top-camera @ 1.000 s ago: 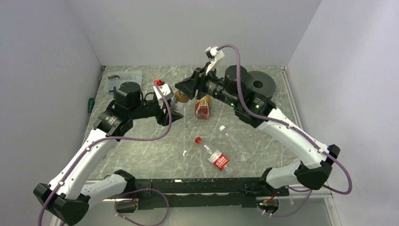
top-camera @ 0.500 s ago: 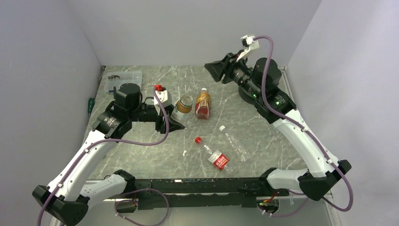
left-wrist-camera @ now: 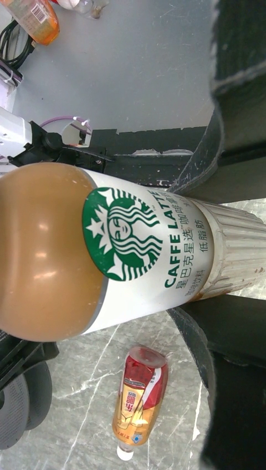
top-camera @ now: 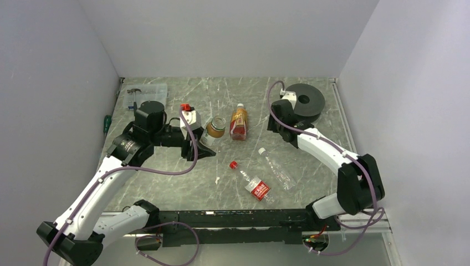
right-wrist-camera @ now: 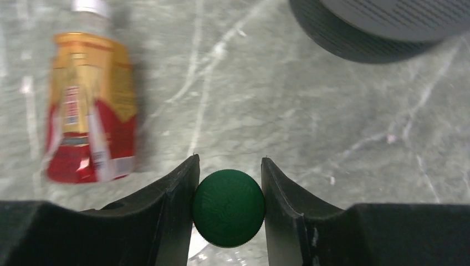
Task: Unscrew the bottle caps
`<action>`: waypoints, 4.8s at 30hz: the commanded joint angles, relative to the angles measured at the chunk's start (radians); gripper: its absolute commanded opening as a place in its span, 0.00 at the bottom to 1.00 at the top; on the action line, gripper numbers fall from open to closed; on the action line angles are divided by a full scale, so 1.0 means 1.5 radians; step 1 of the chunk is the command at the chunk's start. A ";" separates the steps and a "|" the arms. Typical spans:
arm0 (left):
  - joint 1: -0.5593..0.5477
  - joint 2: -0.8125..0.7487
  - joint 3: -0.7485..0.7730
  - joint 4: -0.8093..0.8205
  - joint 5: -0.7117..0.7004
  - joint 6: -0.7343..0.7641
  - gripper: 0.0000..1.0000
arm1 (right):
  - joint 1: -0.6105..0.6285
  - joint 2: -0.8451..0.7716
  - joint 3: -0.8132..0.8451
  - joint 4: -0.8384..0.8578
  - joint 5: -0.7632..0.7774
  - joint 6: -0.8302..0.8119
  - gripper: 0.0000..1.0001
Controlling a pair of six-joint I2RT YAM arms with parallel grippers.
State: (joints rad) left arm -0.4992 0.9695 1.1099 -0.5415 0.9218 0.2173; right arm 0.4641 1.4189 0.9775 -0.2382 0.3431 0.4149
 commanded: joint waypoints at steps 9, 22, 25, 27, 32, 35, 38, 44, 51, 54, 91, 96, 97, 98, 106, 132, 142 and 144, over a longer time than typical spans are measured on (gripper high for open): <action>0.000 -0.022 -0.001 0.010 0.023 0.011 0.00 | -0.036 0.082 -0.051 0.019 0.100 0.114 0.37; 0.000 -0.028 0.010 0.012 0.027 -0.006 0.00 | -0.035 0.147 -0.055 0.003 0.069 0.160 0.55; 0.000 -0.028 0.010 0.037 0.031 -0.033 0.00 | -0.035 0.130 -0.058 0.000 0.058 0.158 0.73; 0.000 -0.026 0.009 0.047 0.030 -0.044 0.00 | -0.032 0.101 -0.060 -0.004 0.056 0.154 0.77; 0.000 -0.025 -0.001 0.058 -0.002 -0.067 0.00 | 0.007 -0.041 -0.032 -0.010 0.026 0.115 0.82; 0.000 -0.023 -0.007 0.079 -0.033 -0.095 0.00 | 0.046 -0.134 0.009 0.014 -0.045 0.064 0.88; 0.000 -0.020 -0.008 0.090 -0.060 -0.117 0.00 | 0.072 -0.203 0.051 0.065 -0.175 0.027 0.95; 0.001 -0.019 -0.011 0.091 -0.069 -0.129 0.00 | 0.081 -0.252 0.095 0.231 -0.509 0.091 1.00; 0.001 -0.022 -0.015 0.080 -0.055 -0.118 0.00 | 0.175 -0.233 0.137 0.274 -0.531 0.075 1.00; 0.001 -0.021 -0.019 0.083 -0.055 -0.117 0.00 | 0.205 -0.212 0.149 0.289 -0.530 0.071 0.99; 0.003 -0.094 0.068 -0.114 -0.463 -0.191 0.99 | 0.276 0.089 0.252 0.240 -0.164 -0.176 0.12; 0.003 -0.107 0.091 -0.152 -0.417 -0.196 0.99 | 0.274 0.201 0.285 0.336 -0.107 -0.190 0.12; 0.003 -0.108 0.096 -0.160 -0.410 -0.196 0.99 | 0.272 0.223 0.295 0.354 -0.100 -0.190 0.12; 0.003 -0.109 0.099 -0.164 -0.404 -0.196 0.99 | 0.271 0.244 0.302 0.374 -0.094 -0.192 0.12; 0.004 -0.121 0.114 -0.184 -0.403 -0.189 0.99 | 0.264 0.415 0.407 0.471 -0.022 -0.178 0.13; 0.005 -0.126 0.087 -0.163 -0.413 -0.184 0.99 | 0.258 0.497 0.438 0.435 0.004 -0.130 0.82; 0.005 -0.127 0.089 -0.163 -0.401 -0.175 1.00 | 0.248 0.447 0.433 0.415 -0.003 -0.135 0.98; 0.005 -0.126 0.090 -0.160 -0.400 -0.175 0.99 | 0.248 0.429 0.420 0.418 -0.009 -0.140 0.99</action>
State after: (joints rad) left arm -0.4942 0.7853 1.2381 -0.8276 0.3092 -0.0525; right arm 0.8463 2.1872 1.6196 0.3557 0.3386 0.2131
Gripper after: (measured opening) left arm 0.994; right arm 0.979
